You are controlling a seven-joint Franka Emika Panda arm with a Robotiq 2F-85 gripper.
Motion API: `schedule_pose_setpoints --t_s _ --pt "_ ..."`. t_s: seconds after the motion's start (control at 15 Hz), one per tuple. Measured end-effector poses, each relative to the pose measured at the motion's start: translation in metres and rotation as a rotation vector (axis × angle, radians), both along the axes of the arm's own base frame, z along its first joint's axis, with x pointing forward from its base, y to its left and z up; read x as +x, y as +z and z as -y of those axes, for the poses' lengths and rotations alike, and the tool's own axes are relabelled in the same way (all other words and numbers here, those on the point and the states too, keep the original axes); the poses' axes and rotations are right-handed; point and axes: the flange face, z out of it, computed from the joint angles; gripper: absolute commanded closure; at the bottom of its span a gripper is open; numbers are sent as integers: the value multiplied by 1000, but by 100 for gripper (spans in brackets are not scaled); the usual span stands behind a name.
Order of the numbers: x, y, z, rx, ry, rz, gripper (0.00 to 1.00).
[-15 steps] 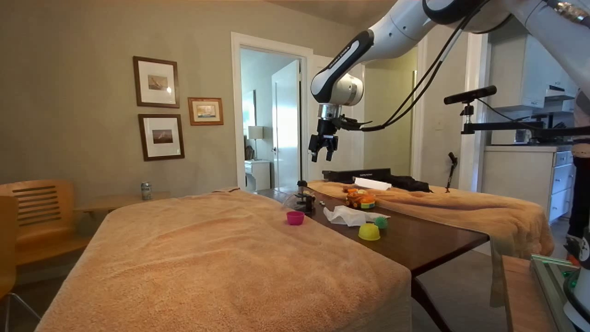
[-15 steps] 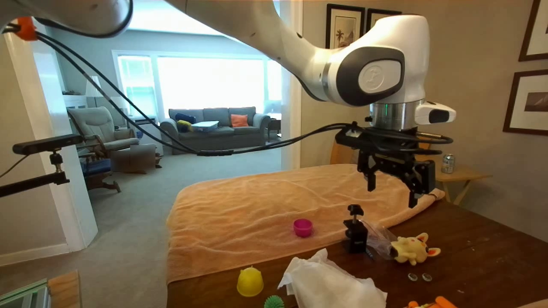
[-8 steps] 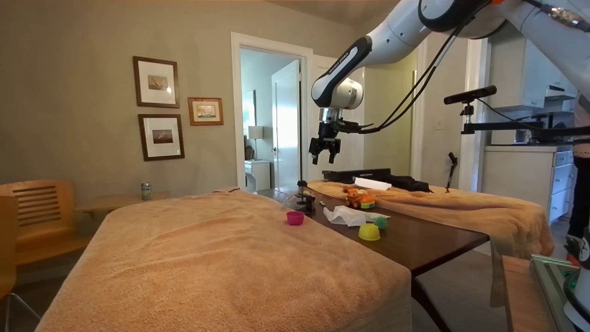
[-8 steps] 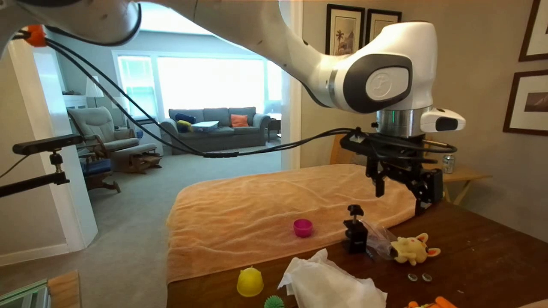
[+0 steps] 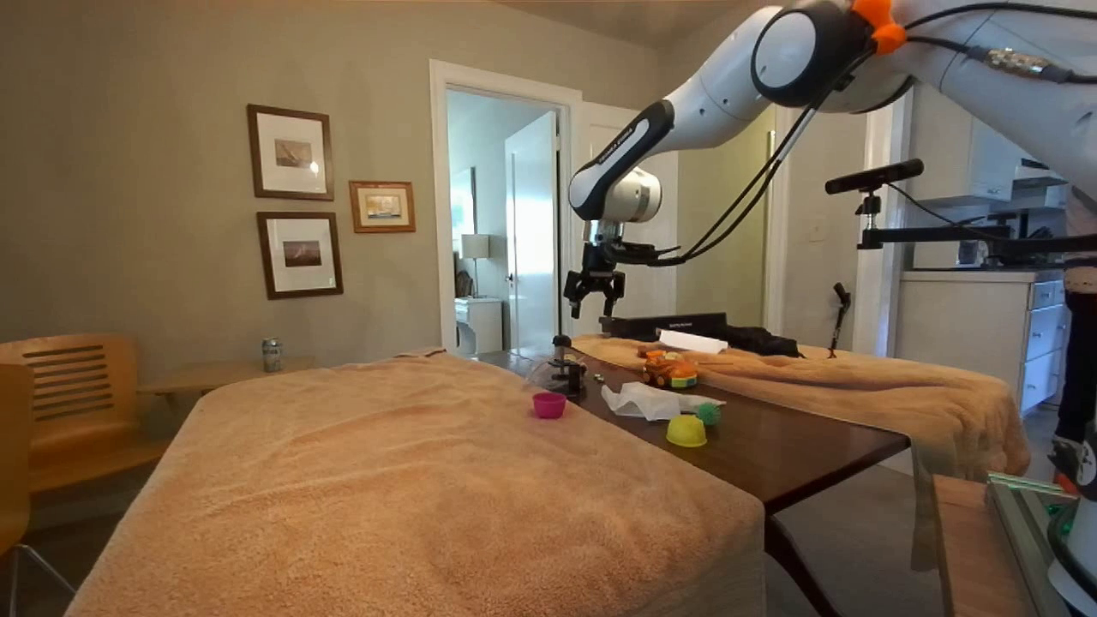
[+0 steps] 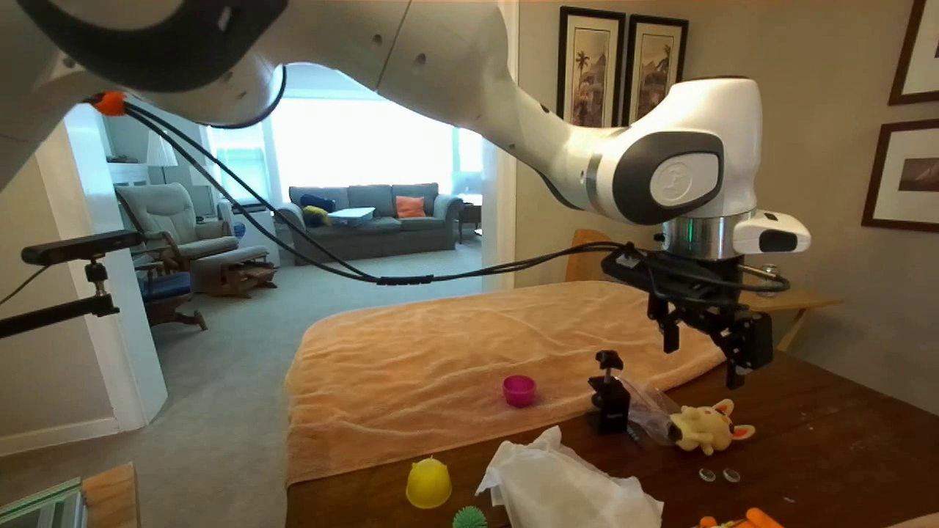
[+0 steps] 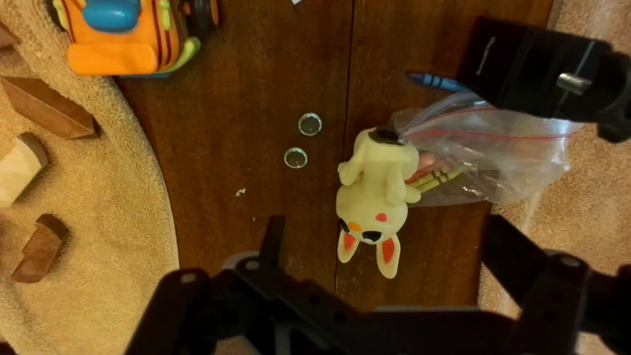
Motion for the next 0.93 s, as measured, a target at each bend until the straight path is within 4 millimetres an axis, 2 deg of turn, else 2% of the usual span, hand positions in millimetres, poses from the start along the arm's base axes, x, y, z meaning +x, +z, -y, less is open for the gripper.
schedule_pose_setpoints --t_s 0.53,0.93 --pt "30 -44 1 -12 11 6 0" --pt "44 -73 0 -20 25 8 0"
